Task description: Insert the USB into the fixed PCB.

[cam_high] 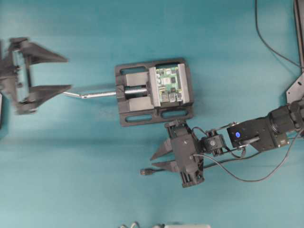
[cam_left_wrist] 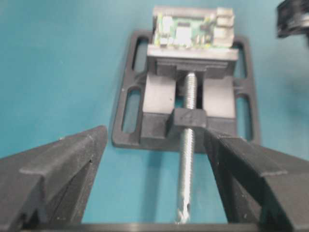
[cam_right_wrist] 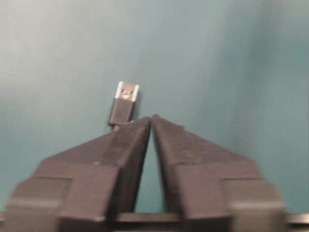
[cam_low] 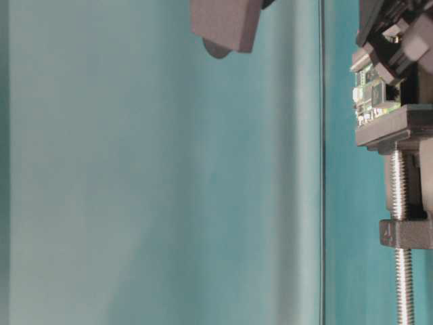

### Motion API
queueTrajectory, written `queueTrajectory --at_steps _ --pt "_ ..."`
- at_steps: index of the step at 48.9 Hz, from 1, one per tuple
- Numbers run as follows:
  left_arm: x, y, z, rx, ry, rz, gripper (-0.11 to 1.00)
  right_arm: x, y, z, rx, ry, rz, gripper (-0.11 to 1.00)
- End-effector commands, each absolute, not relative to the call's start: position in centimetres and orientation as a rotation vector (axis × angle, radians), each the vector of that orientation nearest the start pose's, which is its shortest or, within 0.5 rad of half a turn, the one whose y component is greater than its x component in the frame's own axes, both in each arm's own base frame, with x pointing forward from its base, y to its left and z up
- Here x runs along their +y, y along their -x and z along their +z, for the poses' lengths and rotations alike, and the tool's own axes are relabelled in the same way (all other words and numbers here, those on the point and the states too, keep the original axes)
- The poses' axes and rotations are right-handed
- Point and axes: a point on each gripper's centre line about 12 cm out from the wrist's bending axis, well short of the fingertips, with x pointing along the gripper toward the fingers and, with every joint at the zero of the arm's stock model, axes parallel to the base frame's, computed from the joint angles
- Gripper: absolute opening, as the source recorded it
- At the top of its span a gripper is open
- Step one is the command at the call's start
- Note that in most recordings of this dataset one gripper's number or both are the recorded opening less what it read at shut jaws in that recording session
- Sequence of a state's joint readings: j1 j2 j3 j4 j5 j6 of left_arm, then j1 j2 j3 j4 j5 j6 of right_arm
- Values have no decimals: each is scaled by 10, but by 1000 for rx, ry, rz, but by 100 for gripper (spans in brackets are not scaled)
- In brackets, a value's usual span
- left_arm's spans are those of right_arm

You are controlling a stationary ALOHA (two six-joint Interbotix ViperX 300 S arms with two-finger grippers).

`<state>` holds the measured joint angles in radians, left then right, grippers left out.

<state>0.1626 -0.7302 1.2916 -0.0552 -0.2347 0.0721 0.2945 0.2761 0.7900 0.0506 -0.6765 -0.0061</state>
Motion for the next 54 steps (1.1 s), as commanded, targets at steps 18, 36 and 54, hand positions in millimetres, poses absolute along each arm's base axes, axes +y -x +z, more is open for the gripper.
queueTrajectory --at_steps 18,36,54 --pt "22 -143 180 311 5 148 96 133 -392 87 380 2 249 49" --pt "23 -146 173 338 8 149 96 130 -389 83 400 34 122 49" --pt "23 -146 171 337 7 154 96 143 -382 75 425 8 96 49"
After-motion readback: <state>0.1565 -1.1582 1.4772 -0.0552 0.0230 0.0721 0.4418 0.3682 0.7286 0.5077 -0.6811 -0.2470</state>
